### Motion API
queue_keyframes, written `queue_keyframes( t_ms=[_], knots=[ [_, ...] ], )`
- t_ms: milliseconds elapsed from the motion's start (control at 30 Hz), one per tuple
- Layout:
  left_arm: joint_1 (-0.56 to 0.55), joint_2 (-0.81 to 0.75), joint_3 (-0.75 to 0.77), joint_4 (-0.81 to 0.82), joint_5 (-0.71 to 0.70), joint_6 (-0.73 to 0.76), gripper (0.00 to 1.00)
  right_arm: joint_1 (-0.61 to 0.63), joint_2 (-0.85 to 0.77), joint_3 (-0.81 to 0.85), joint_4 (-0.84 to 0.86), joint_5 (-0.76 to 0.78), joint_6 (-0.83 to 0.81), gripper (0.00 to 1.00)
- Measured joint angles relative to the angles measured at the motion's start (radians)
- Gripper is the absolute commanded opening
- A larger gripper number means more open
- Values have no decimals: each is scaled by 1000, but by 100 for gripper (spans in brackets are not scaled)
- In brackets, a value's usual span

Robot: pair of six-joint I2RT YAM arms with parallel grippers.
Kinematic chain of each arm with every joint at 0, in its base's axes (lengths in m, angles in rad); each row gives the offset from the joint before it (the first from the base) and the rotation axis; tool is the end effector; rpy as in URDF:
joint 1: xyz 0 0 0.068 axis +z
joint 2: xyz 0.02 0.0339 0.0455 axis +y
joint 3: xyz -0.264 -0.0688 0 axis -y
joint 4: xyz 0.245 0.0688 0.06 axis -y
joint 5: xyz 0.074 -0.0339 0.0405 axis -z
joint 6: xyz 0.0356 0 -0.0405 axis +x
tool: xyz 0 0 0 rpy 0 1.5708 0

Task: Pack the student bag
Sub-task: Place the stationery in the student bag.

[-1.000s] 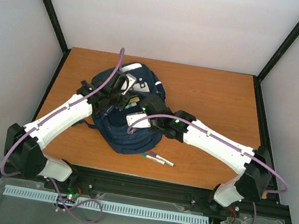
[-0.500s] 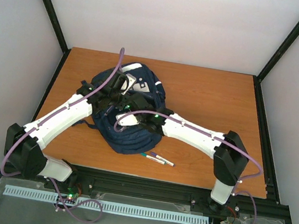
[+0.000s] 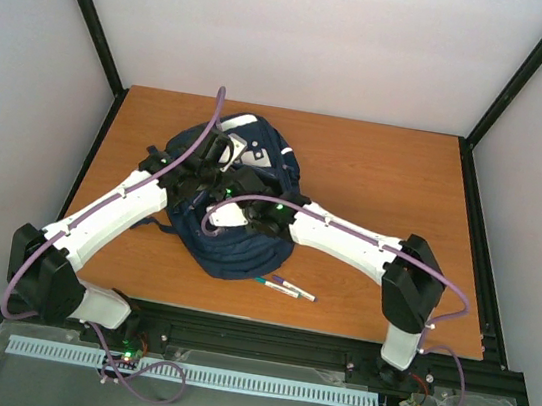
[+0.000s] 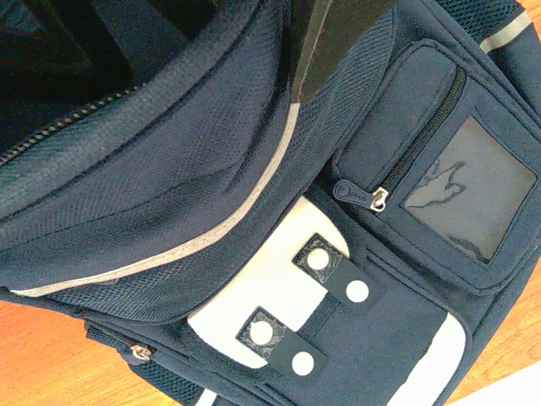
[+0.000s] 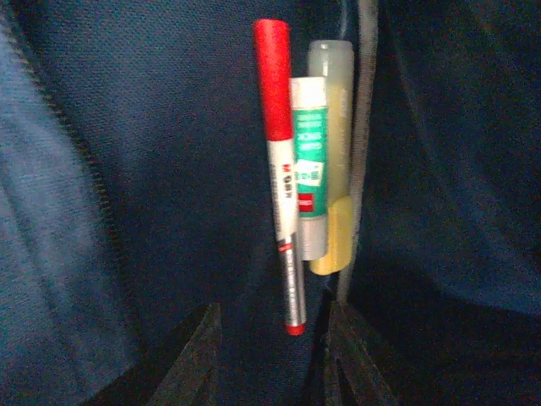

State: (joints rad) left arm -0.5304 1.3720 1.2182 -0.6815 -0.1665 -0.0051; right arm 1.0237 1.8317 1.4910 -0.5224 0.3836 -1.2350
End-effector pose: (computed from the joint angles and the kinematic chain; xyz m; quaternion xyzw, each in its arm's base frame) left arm 0.2552 -0.1428 0.3132 0.2126 0.9058 -0.0200 0.3660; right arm 0.2240 0.3421 0.2619 -0.8043 0.4532 -0.2137 0.3194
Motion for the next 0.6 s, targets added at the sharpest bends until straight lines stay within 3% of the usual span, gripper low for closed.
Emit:
queue_keyframes(
  t_ms=[167, 300, 400, 600],
  knots=[
    [0, 0, 0, 0, 0, 0, 11, 9, -64, 0, -101, -88, 96, 56],
    [0, 0, 0, 0, -1, 0, 11, 15, -211, -22, -158, -205, 203, 73],
    [0, 0, 0, 0, -1, 0, 11, 16, -353, -68, -162, -274, 290, 99],
    [0, 0, 1, -1, -5, 0, 12, 6, -429, -175, -204, -438, 483, 100]
  ],
)
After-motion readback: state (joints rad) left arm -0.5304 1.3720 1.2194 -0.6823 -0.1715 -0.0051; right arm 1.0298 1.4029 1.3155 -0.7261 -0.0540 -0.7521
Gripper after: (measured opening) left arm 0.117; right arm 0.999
